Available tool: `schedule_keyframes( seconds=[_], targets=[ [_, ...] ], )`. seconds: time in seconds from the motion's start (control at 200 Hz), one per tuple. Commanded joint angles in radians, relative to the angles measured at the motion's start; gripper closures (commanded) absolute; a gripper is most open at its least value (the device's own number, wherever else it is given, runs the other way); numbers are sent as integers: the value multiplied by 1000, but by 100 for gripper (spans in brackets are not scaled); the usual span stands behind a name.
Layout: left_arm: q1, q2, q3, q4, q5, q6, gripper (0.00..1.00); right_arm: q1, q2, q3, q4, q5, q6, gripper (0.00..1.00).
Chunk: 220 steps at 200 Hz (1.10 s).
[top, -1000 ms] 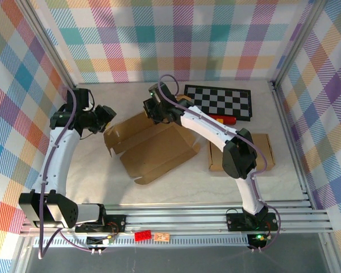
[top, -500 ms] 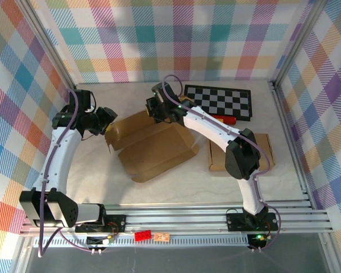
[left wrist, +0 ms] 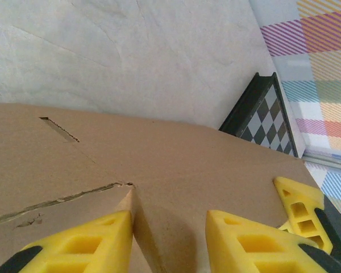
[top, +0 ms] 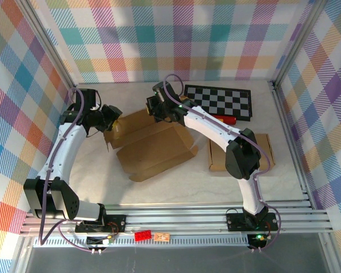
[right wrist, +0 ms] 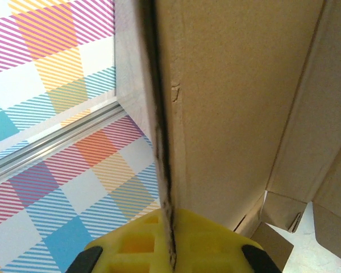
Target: Fold the paper box
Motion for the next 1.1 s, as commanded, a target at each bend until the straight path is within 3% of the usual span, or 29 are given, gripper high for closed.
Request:
schedule_keyframes(
  seconds=[0.0, 0.205, 0.375, 0.635, 0.755, 0.9, 0.985, 1.095],
  targets=[
    [-3, 17, 22, -12, 1, 36, 59, -5, -34, -32, 49, -3, 8, 100],
    [16, -99, 23, -96, -160, 138, 48, -5, -62, -91, 79, 27, 8, 100],
    [46, -226, -28, -120, -331, 199, 52, -6, -106, -48, 0, 85, 32, 100],
    [173, -256, -275, 52, -275, 103, 62, -6, -126, 64, -119, 89, 110, 100],
    [222, -230, -297, 99, -275, 76, 63, -11, -154, 68, -146, 107, 140, 100],
    [294, -113, -318, 255, -95, -34, 68, -32, -182, 65, -158, 116, 175, 100],
    [362, -32, -394, 456, 73, -171, 76, -51, -190, 70, -164, 112, 190, 100],
    [389, 69, -458, 674, 225, -279, 82, -71, -194, 74, -160, 98, 214, 100]
  ],
)
